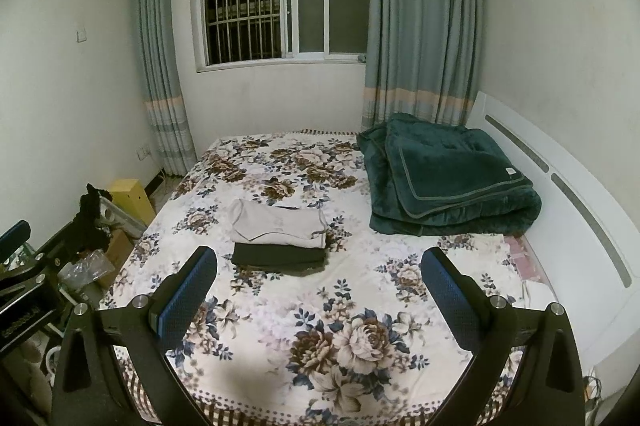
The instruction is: Fold small clothes
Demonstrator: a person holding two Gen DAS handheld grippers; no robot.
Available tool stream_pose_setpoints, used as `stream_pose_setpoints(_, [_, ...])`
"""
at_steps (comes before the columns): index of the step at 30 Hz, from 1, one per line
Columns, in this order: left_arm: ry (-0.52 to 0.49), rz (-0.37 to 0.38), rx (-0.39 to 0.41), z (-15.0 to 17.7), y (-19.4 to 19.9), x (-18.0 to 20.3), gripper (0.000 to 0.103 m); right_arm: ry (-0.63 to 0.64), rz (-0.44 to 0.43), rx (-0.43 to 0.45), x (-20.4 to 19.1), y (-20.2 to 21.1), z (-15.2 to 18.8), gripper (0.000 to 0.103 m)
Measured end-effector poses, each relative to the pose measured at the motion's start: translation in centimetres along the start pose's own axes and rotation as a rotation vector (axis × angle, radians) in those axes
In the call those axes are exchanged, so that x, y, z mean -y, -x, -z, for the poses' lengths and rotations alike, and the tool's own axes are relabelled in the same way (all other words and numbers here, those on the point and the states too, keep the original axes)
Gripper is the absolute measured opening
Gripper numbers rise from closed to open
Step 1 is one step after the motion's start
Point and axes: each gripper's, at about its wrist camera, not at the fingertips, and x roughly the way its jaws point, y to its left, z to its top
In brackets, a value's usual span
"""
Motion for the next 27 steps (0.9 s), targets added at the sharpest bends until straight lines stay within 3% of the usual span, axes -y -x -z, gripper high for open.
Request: stream_pose_setpoints(27, [0.000,0.000,0.007,-0.17,0.57,0.21,0.103,-0.003,0.002,0.003,-0.53,0.30,0.31,0.103])
